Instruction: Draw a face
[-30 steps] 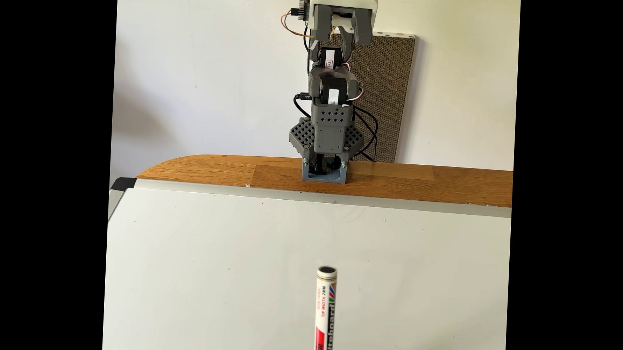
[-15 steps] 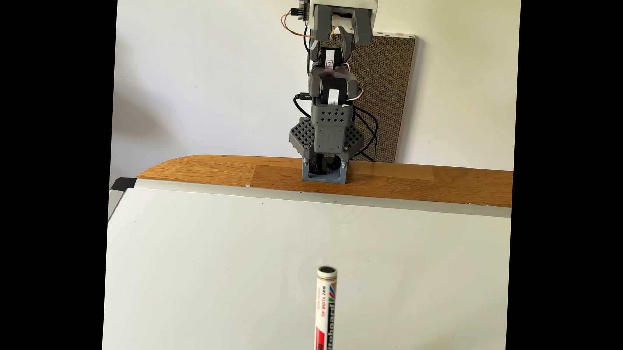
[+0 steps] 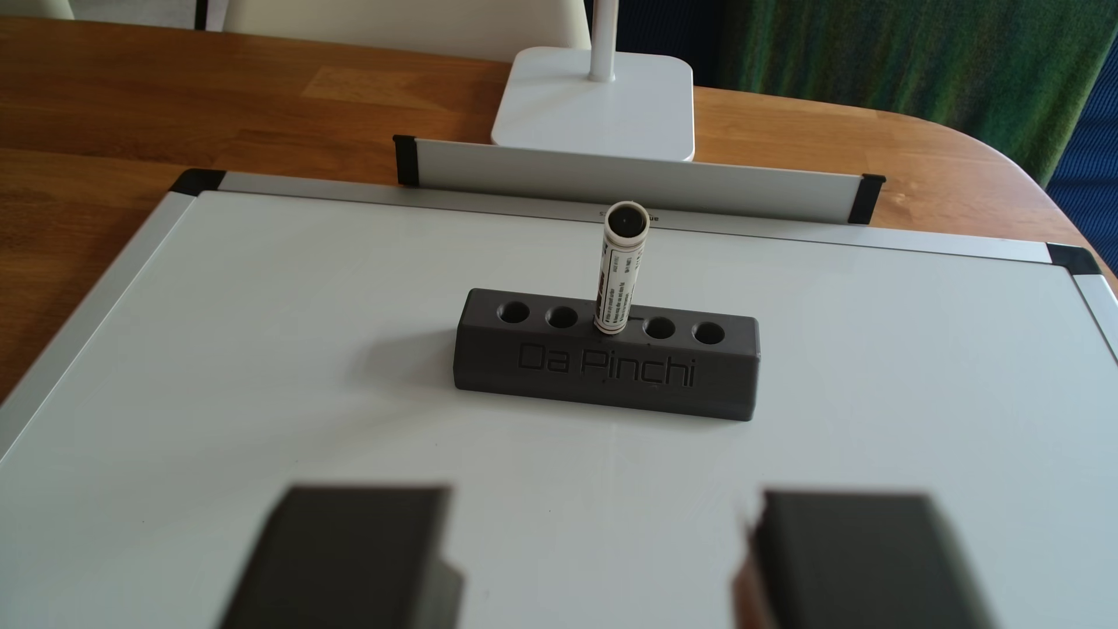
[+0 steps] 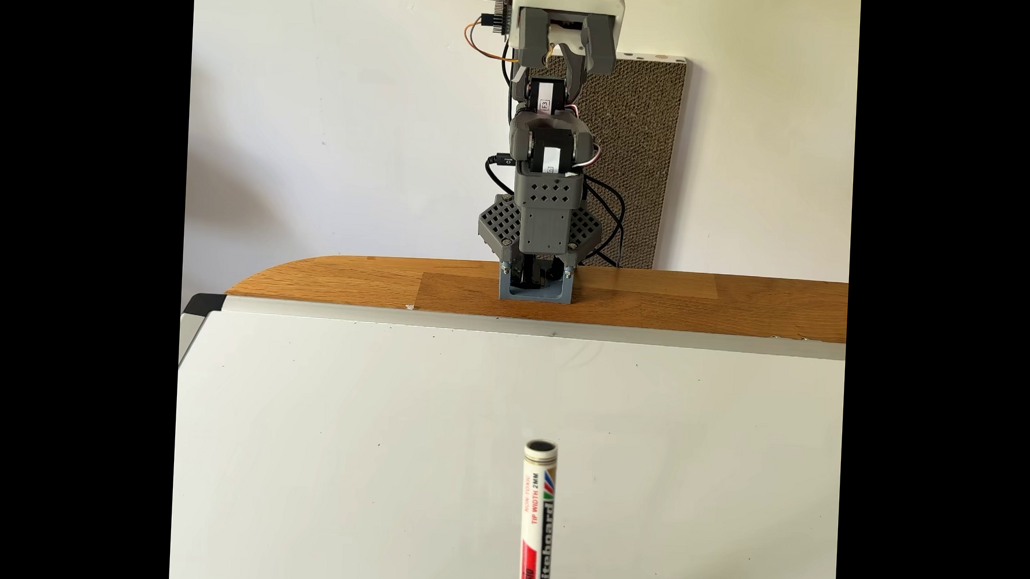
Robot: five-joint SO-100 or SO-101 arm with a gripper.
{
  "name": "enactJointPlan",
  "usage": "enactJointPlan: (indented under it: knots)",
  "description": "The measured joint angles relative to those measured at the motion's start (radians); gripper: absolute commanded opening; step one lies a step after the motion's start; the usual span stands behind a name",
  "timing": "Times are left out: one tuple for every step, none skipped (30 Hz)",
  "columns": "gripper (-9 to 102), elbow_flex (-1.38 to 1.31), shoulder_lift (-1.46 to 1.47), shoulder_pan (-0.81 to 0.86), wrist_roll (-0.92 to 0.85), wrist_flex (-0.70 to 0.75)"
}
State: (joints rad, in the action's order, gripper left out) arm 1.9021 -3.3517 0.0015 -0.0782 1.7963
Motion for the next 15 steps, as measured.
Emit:
enactJointPlan:
  knots:
    - [96,0.0,0.0,0.0,0.002,0.0]
    - [96,0.0,0.0,0.0,0.003,0.0]
    - [96,0.0,0.0,0.0,0.003,0.0]
    - [96,0.0,0.0,0.0,0.003,0.0]
    - [96,0.0,0.0,0.0,0.003,-0.008]
    - [96,0.0,0.0,0.0,0.003,-0.02]
    - [96,0.0,0.003,0.0,0.003,-0.034]
    - [96,0.0,0.011,0.0,0.003,-0.057]
    - [96,0.0,0.025,0.0,0.0,-0.08]
    - [96,-0.002,0.064,0.0,0.0,-0.109]
    - [96,-0.006,0.087,0.0,0.0,-0.132]
    - [96,-0.021,0.127,0.002,0.0,-0.16]
    - [96,-0.041,0.173,0.0,0.0,-0.195]
    - [96,-0.058,0.227,0.0,-0.003,-0.229]
    - [96,-0.08,0.295,0.0,-0.003,-0.262]
